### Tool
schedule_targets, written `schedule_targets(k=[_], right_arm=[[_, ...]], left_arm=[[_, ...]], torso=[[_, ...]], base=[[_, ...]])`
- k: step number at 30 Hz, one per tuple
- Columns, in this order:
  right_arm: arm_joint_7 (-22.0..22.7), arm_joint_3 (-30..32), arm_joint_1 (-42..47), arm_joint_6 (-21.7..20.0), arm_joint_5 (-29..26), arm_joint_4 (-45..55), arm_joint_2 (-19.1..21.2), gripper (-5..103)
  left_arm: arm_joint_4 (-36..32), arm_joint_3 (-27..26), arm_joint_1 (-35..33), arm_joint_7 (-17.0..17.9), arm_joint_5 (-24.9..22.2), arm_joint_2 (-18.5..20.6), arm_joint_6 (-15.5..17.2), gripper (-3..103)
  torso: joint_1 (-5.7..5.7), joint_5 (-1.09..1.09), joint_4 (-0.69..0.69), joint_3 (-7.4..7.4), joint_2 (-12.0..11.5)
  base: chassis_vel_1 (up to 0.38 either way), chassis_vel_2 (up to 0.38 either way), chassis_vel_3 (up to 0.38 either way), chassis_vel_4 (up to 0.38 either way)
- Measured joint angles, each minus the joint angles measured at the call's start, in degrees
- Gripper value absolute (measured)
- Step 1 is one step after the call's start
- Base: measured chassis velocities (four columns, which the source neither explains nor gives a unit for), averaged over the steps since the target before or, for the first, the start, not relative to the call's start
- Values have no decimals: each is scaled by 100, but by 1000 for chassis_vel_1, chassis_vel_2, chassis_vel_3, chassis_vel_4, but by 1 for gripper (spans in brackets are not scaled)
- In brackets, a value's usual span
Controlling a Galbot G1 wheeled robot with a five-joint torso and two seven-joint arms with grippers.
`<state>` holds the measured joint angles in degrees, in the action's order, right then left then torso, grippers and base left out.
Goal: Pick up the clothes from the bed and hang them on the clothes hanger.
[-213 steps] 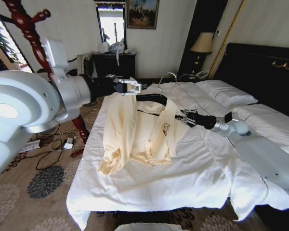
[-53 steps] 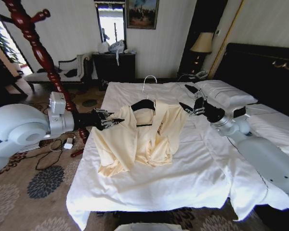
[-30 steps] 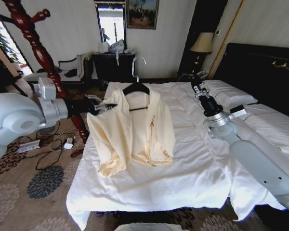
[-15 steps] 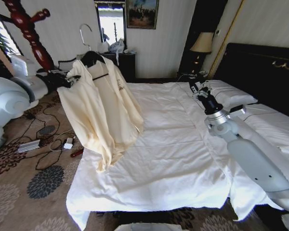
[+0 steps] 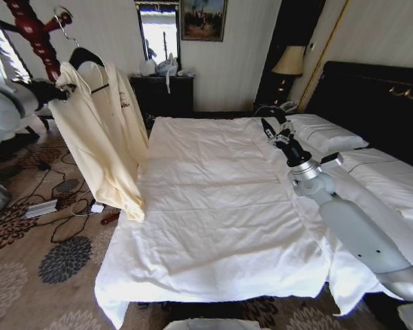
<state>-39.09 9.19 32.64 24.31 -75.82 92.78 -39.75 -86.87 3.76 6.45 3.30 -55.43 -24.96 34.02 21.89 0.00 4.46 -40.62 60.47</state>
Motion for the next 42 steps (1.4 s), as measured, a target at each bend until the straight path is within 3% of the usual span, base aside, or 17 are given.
schedule_targets(k=[8, 21, 32, 42], right_arm=[[-23, 92, 152, 103, 81, 6, 83, 100], [-71, 122, 176, 159, 83, -48, 128, 100], [-108, 83, 179, 159, 85, -114, 50, 100], [-124, 231, 354, 169, 95, -81, 86, 100]], left_arm=[[554, 151, 501, 65, 153, -397, 10, 23], [964, -153, 282, 257, 126, -311, 251, 23], [1655, -61, 365, -140, 215, -555, 46, 23], [1573, 55, 384, -256, 203, -610, 68, 22]], torso=[[-1, 0, 1, 1, 0], [-1, -1, -1, 1, 0], [-1, 0, 0, 1, 0], [0, 0, 3, 0, 0]], base=[[0, 0, 0, 0], [0, 0, 0, 0], [0, 0, 0, 0], [0, 0, 0, 0]])
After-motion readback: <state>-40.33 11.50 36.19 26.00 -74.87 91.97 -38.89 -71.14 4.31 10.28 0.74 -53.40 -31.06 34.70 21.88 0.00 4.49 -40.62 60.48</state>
